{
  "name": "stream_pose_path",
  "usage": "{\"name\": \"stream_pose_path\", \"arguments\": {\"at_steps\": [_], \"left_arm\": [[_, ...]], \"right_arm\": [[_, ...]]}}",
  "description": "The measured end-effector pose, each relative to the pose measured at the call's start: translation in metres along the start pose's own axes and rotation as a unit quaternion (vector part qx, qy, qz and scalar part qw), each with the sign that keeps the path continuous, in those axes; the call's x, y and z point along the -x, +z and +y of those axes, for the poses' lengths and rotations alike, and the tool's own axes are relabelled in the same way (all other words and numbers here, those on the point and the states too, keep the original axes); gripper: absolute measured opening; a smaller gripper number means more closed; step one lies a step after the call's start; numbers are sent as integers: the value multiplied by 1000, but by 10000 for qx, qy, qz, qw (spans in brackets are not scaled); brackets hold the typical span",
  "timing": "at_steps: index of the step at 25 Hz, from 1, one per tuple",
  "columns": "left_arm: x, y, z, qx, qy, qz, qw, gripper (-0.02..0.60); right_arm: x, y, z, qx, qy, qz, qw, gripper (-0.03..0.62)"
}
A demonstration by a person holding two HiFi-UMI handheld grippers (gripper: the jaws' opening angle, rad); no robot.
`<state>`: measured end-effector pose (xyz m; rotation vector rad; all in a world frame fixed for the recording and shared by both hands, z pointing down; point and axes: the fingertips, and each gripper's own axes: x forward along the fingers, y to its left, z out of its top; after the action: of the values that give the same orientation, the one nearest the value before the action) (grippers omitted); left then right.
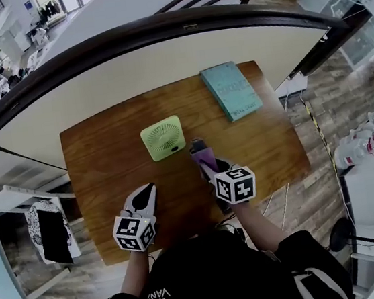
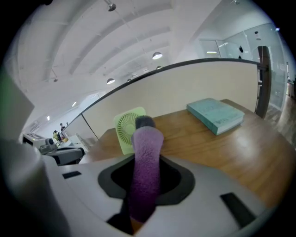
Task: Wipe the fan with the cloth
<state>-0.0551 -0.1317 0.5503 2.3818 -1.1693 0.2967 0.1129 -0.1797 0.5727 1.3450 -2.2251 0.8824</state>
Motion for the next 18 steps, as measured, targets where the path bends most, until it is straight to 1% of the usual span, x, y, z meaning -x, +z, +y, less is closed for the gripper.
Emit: {"name": "stream_pose_path", "arguments": {"at_steps": [9, 18], "left_arm": [[23, 14, -10, -161, -446, -231, 9986, 11], [53, 17, -13, -351, -808, -307, 9956, 11]], "right_arm": [[49, 5, 35, -161, -218, -658, 9975, 98], [85, -7, 69, -293, -502, -1114, 9921, 98]]}}
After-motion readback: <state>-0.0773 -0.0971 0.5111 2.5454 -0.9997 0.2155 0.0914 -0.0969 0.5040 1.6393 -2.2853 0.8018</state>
